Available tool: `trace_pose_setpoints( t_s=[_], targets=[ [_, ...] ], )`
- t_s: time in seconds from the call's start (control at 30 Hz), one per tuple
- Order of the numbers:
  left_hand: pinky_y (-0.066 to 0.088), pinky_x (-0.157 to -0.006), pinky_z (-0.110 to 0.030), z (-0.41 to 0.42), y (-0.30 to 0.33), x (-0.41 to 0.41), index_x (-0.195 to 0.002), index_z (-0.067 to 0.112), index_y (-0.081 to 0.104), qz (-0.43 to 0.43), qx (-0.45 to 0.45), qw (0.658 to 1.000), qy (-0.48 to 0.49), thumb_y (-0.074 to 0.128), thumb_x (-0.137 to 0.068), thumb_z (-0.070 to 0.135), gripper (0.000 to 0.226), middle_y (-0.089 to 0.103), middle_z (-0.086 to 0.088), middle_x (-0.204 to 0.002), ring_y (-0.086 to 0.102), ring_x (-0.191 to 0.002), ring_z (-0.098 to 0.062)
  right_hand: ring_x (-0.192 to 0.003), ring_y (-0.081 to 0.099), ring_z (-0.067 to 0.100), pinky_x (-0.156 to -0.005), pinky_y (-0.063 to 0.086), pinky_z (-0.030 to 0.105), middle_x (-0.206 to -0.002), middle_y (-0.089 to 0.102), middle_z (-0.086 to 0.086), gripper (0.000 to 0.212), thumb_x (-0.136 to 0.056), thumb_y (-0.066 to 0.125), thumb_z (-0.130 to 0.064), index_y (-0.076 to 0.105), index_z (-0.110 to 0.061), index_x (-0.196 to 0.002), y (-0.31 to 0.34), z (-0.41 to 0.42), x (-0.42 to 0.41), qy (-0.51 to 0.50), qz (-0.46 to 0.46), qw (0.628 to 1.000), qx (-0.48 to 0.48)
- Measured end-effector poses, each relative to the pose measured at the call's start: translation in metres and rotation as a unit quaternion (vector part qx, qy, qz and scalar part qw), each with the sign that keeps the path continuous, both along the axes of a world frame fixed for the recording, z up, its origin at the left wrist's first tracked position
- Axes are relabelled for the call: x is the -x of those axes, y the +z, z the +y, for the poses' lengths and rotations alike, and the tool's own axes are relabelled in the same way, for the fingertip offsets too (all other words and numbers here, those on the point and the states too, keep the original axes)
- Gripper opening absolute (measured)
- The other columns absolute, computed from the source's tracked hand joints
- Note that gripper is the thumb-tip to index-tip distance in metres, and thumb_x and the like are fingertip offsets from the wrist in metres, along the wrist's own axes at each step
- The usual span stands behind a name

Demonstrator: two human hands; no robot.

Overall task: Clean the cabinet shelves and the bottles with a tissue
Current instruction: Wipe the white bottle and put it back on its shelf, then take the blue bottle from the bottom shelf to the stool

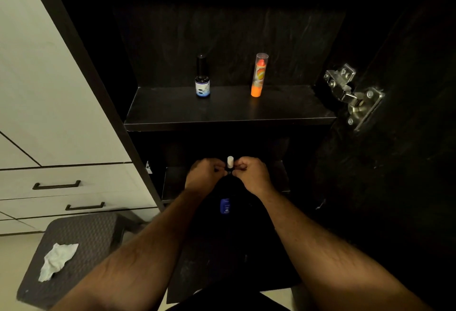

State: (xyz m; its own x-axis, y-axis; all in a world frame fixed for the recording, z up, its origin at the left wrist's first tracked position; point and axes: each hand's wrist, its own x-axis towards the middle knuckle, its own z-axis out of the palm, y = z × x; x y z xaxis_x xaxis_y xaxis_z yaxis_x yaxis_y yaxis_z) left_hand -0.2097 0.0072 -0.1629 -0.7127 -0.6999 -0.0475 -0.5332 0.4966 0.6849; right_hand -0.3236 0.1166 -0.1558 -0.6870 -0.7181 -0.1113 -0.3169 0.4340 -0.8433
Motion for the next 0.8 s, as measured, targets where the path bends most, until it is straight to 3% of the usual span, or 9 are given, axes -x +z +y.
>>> trace_pose_setpoints(
  t_s=[0.17,0.27,0.4,0.53,0.63,0.8],
  targets=[
    [0.043,-0.079,-0.021,0.003,0.002,-0.005,-0.112,0.02,0.07,-0.002,-0.003,1.0,0.013,0.071,-0.084,0.026,0.028,0.071,0.006,-0.106,0.064,-0.1,-0.01,-0.083,0.063,0.007,-0.063,0.041,0.007,-0.093,0.069,0.001,0.037,-0.084,0.067,0.002,0.066,-0.012,-0.118,0.0,0.004,0.001,0.02,-0.004,1.0,-0.018],
    [0.044,-0.079,-0.02,0.003,0.001,-0.013,-0.117,0.021,0.067,0.004,-0.01,1.0,0.025,0.071,-0.084,0.027,0.034,0.071,0.007,-0.108,0.064,-0.1,-0.007,-0.083,0.062,0.005,-0.068,0.042,0.008,-0.092,0.066,-0.003,0.041,-0.085,0.068,-0.002,0.062,-0.012,-0.125,-0.002,0.011,0.003,0.012,0.008,1.0,-0.015],
    [0.049,-0.081,-0.024,0.01,0.001,-0.027,-0.12,0.022,0.065,0.036,0.023,0.998,0.035,0.069,-0.086,0.029,0.035,0.071,0.007,-0.106,0.065,-0.099,-0.009,-0.077,0.059,-0.003,-0.066,0.042,0.003,-0.09,0.067,-0.006,0.033,-0.087,0.067,-0.003,0.065,-0.011,-0.118,-0.006,0.024,0.001,-0.004,0.026,1.0,0.006],
    [0.053,-0.085,-0.031,0.025,0.006,-0.039,-0.12,0.024,0.066,0.055,0.052,0.996,0.051,0.068,-0.087,0.028,0.034,0.073,0.01,-0.103,0.066,-0.099,-0.012,-0.078,0.065,0.005,-0.074,0.052,0.017,-0.086,0.069,-0.005,0.022,-0.088,0.065,-0.006,0.069,-0.012,-0.108,-0.008,0.033,-0.008,-0.047,0.029,0.998,0.028],
    [0.053,-0.082,-0.027,0.038,0.005,-0.047,-0.118,0.024,0.067,0.065,0.06,0.995,0.056,0.069,-0.087,0.028,0.031,0.073,0.012,-0.099,0.067,-0.095,-0.01,-0.074,0.062,0.001,-0.067,0.048,0.01,-0.081,0.066,-0.009,0.017,-0.087,0.067,-0.008,0.071,-0.013,-0.103,-0.009,0.041,-0.017,-0.065,0.035,0.996,0.043],
    [0.056,-0.081,-0.036,0.06,-0.003,-0.061,-0.113,0.023,0.07,0.079,0.049,0.994,0.055,0.071,-0.084,0.026,0.029,0.074,0.01,-0.097,0.069,-0.089,-0.011,-0.079,0.063,0.003,-0.068,0.045,0.006,-0.084,0.066,-0.01,0.015,-0.088,0.068,-0.009,0.071,-0.013,-0.102,-0.017,0.054,-0.036,-0.081,0.017,0.995,0.057]
  ],
)
